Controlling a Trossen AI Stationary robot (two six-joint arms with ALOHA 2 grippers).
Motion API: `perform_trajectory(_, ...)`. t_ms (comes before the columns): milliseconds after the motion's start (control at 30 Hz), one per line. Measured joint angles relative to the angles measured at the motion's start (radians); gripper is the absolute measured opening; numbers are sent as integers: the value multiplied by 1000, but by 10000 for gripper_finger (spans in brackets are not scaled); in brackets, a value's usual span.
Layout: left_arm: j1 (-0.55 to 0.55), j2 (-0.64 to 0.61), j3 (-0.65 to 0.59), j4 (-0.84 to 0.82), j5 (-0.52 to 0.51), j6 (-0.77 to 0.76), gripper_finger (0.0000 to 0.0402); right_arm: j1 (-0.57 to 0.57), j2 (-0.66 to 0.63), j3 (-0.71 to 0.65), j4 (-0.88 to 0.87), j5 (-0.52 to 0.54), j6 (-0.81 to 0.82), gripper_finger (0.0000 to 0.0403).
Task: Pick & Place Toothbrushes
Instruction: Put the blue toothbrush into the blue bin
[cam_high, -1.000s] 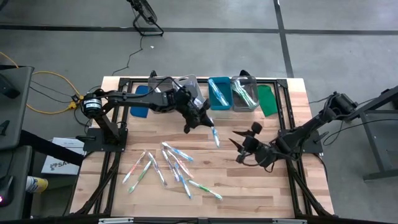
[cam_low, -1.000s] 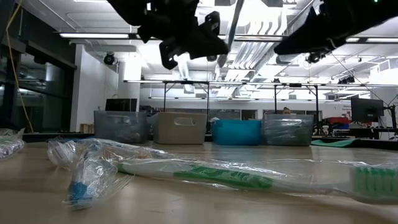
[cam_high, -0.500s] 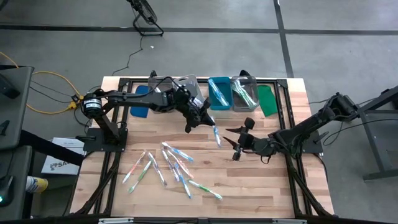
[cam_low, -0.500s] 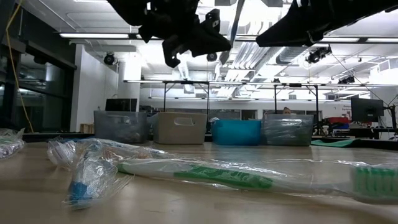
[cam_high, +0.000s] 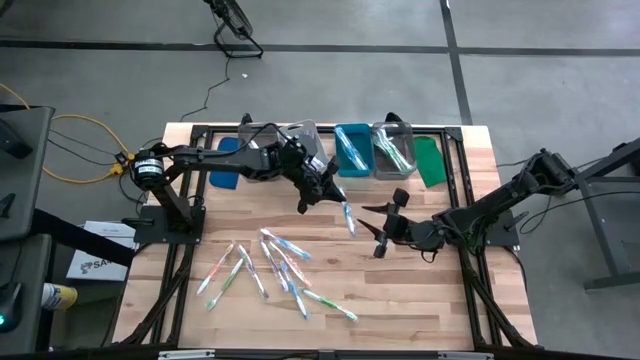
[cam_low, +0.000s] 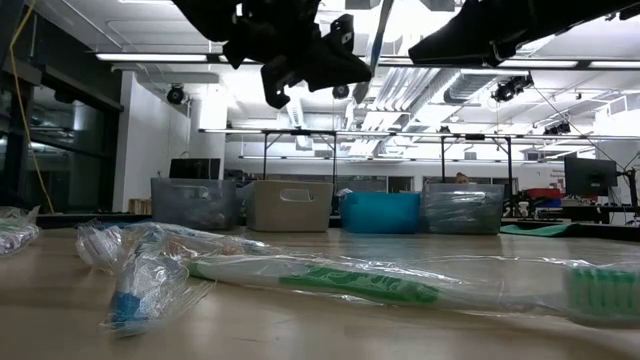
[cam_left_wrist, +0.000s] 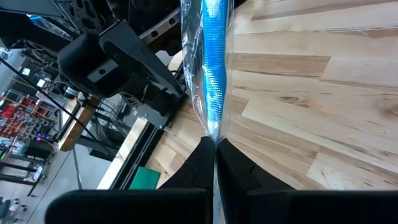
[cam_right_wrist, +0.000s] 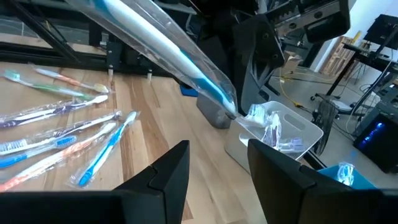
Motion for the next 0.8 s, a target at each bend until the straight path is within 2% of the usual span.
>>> perform_trajectory(467,0,0,0,0,0,0,0,0,0,0,43,-49,-142,155)
perform_trajectory(633,0,0,0,0,0,0,0,-8,0,0,116,-55,-231,155)
perform_trajectory(800,0,0,0,0,0,0,0,-48,0,0,186,-178,-276,155)
